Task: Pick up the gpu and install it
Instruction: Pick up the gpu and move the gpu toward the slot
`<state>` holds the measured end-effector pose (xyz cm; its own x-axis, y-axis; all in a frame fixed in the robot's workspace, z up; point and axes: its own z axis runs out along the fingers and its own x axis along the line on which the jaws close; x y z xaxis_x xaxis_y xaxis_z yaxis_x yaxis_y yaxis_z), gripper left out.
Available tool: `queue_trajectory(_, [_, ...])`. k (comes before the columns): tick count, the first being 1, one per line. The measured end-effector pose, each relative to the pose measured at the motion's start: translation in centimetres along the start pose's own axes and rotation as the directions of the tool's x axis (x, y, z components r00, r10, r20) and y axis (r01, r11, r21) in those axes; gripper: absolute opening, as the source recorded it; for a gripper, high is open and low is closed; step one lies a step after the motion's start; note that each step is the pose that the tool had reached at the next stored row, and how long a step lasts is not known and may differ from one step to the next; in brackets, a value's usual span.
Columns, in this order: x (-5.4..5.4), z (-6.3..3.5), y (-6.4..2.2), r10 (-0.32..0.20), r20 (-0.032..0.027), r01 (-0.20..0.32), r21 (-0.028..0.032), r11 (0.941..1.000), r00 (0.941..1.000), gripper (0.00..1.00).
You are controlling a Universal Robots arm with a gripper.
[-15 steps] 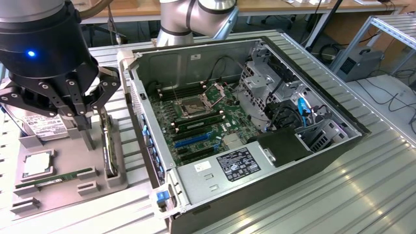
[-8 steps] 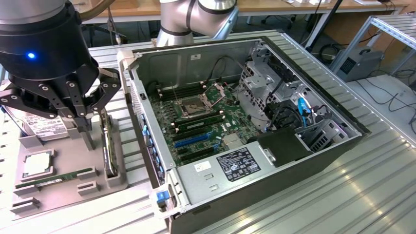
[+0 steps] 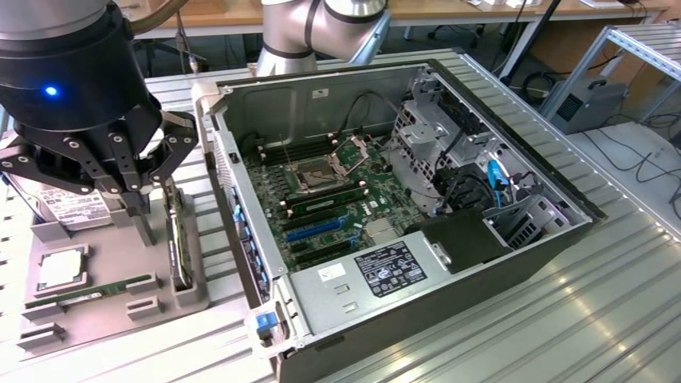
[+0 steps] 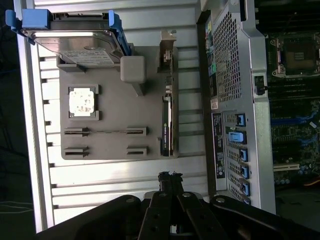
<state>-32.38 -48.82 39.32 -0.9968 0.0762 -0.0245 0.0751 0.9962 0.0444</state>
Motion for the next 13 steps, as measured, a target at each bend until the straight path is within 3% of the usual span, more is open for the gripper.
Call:
queue_trajectory(4, [0.0, 0.0, 0.0, 0.0, 0.0, 0.0, 0.0001, 1.0, 1.0, 0.11])
queue_trajectory(6, [0.0, 0.0, 0.0, 0.0, 0.0, 0.0, 0.0, 1.0, 1.0, 0.24])
queue_trajectory(8, [0.0, 0.0, 0.0, 0.0, 0.0, 0.0, 0.0, 1.0, 1.0, 0.29])
queue_trajectory(10, [0.0, 0.0, 0.0, 0.0, -0.0001, 0.0, 0.0001, 1.0, 1.0, 0.47])
queue_trajectory(12, [0.0, 0.0, 0.0, 0.0, -0.0001, 0.0, 0.0001, 1.0, 1.0, 0.47])
queue_trajectory(13, [0.0, 0.0, 0.0, 0.0, 0.0, 0.0, 0.0001, 1.0, 1.0, 0.54])
